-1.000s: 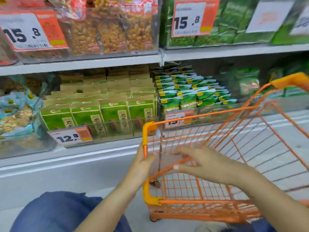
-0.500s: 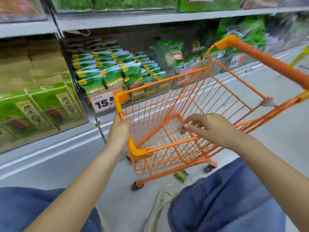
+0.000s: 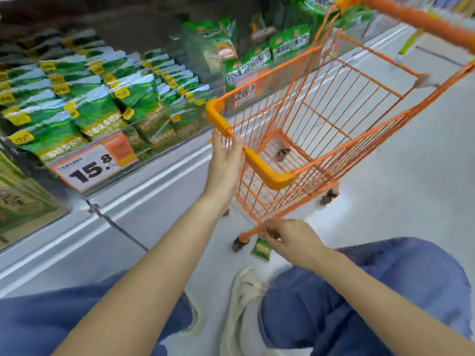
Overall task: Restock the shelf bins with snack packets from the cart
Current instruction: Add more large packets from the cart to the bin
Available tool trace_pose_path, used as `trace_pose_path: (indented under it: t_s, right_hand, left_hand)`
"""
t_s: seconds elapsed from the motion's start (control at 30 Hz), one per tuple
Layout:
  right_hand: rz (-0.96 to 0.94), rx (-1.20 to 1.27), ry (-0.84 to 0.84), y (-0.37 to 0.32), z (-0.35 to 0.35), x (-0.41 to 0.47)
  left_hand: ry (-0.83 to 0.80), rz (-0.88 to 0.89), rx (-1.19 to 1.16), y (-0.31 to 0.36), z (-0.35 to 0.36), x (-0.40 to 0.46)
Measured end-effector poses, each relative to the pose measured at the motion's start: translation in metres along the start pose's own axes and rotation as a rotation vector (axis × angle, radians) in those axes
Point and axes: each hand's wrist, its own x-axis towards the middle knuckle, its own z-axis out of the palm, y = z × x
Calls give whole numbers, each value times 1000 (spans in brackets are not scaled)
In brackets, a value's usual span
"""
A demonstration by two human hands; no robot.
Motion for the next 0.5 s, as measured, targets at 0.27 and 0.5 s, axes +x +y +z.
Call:
trace_pose_path:
  t_s: [0.27,0.5]
  right_hand:
    - [560,122,-292,65,103,59]
    - [991,479,-382,125,185,87]
  left_hand:
    - [-18,-460,534,-179,-15,-5]
    - [-401,-816,788,-289,-21,-17]
